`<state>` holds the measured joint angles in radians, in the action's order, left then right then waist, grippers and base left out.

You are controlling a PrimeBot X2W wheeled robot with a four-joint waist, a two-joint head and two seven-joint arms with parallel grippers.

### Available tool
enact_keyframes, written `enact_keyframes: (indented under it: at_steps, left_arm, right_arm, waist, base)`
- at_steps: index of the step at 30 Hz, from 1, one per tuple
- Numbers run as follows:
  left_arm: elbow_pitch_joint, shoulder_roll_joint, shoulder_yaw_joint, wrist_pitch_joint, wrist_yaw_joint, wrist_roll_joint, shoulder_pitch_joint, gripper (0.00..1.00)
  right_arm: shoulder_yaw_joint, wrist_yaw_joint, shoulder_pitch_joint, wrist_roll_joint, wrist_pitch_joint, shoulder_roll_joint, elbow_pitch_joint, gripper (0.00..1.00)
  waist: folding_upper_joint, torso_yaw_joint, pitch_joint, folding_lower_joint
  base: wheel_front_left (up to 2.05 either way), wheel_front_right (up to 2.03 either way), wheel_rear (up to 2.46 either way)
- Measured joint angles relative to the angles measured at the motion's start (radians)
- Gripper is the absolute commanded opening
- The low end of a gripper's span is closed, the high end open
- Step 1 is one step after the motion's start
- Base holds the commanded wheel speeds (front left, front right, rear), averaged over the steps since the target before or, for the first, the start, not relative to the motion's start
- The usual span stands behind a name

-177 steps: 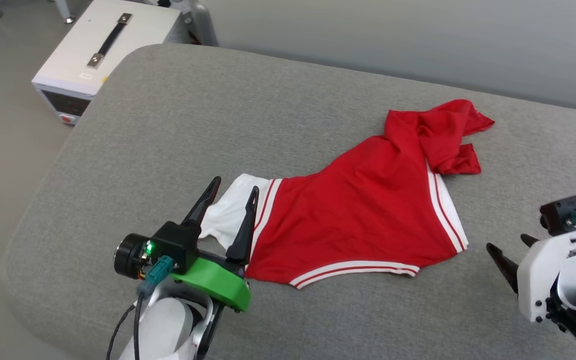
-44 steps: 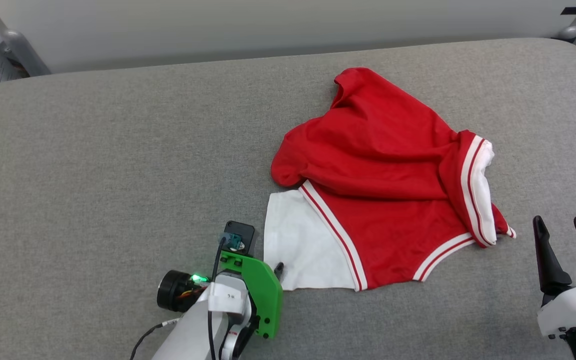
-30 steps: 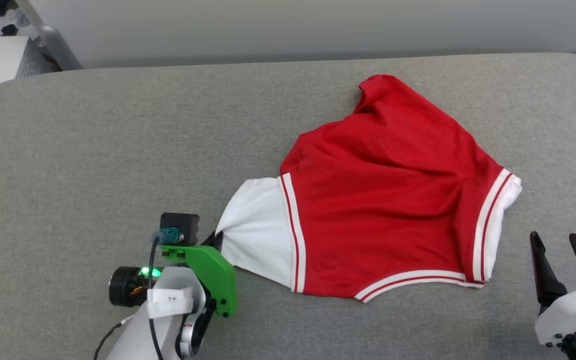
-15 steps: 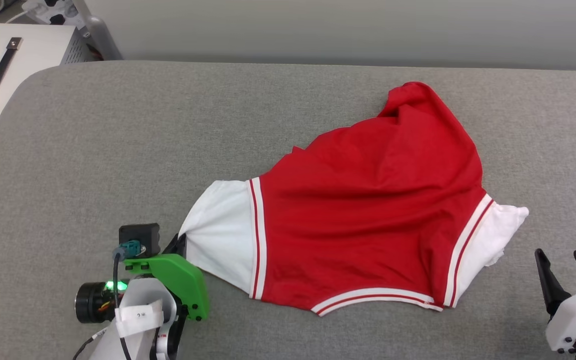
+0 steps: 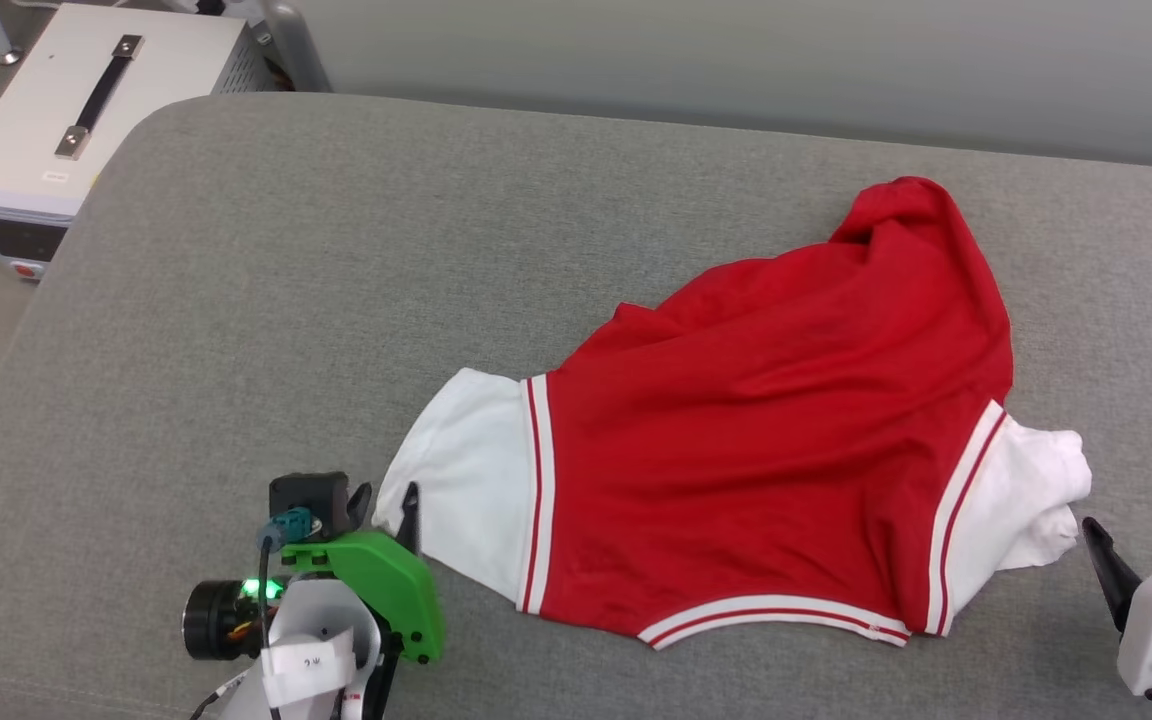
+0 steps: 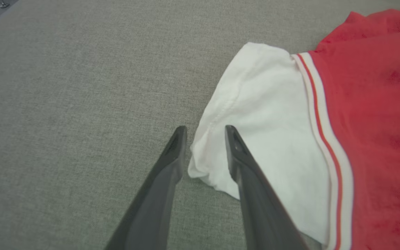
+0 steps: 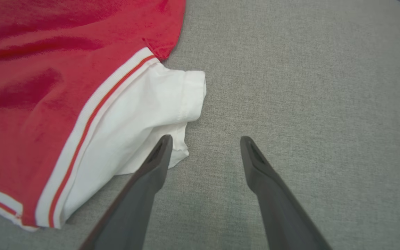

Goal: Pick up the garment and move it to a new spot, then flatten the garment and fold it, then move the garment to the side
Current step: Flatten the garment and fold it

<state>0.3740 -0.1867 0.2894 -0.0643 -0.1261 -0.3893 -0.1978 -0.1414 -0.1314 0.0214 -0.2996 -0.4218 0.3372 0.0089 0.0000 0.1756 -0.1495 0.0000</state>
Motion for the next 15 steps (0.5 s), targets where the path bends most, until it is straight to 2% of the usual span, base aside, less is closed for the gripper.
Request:
enact_keyframes:
  at_steps: [3, 6, 11, 15]
  left_arm:
    - [-0.012, 0.004, 0.026, 0.11, 0.051, 0.006, -0.014, 1.0]
    - [-0.021, 0.006, 0.043, 0.175, 0.08, 0.019, -0.024, 1.0]
    - [-0.034, 0.009, 0.071, 0.251, 0.105, 0.045, -0.036, 1.0]
    - [-0.033, 0.017, 0.089, 0.267, 0.118, 0.049, -0.05, 1.0]
  right_arm:
    - [0.032, 0.0, -0.003, -0.039, -0.13, 0.033, -0.001, 1.0]
    - [0.043, 0.0, -0.012, -0.05, -0.238, 0.049, -0.002, 1.0]
    - [0.056, 0.0, -0.055, -0.021, -0.383, 0.068, 0.0, 1.0]
    - [0.07, 0.0, -0.092, -0.012, -0.431, 0.074, 0.02, 1.0]
  waist:
    - [0.0, 0.026, 0.003, 0.0]
    - [0.0, 0.042, 0.006, 0.0]
    - [0.0, 0.061, 0.006, 0.0]
    - [0.0, 0.076, -0.001, 0.0]
  base:
    - [0.0, 0.0, 0.0]
    - [0.0, 0.0, 0.0]
    - [0.0, 0.0, 0.0]
    - [0.0, 0.0, 0.0]
